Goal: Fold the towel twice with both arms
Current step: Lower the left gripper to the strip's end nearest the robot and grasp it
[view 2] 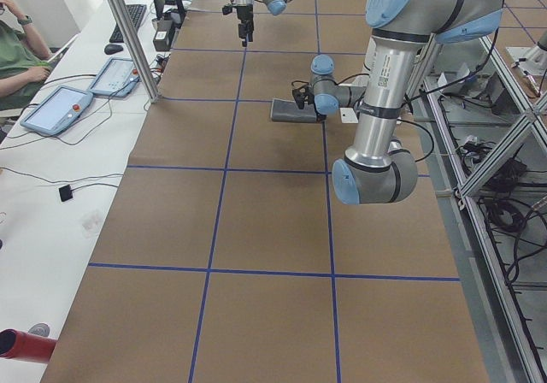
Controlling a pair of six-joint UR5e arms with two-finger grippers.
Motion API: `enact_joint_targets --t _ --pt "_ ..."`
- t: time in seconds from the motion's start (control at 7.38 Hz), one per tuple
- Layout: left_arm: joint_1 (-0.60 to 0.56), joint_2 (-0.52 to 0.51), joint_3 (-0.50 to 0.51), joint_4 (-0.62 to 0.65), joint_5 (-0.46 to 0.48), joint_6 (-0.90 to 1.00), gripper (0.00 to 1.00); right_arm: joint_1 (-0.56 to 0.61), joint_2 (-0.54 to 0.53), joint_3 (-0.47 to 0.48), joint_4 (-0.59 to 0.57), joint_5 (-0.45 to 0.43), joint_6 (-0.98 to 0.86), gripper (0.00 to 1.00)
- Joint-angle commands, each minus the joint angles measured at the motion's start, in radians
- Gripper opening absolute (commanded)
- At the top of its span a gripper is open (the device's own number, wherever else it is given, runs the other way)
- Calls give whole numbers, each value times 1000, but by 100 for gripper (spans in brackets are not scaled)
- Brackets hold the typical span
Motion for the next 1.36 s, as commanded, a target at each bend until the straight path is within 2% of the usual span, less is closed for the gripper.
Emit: enact_joint_targets --t 0.0,0.27,0.68,0.81,1.22 --pt "10 0 8 -2 3 -4 86 0 -1 0 0 0 -1 100" --pt "13 0 11 -2 3 -4 78 -1 -1 -2 0 -3 -1 100" --pt "18 -2 23 -6 3 -1 75 0 -1 -2 0 -3 -2 100" --pt "18 -2 23 -6 3 -1 71 -1 -1 -2 0 -3 -2 100" --pt "18 0 19 -5 1 -4 35 0 -1 -2 0 -3 -2 100"
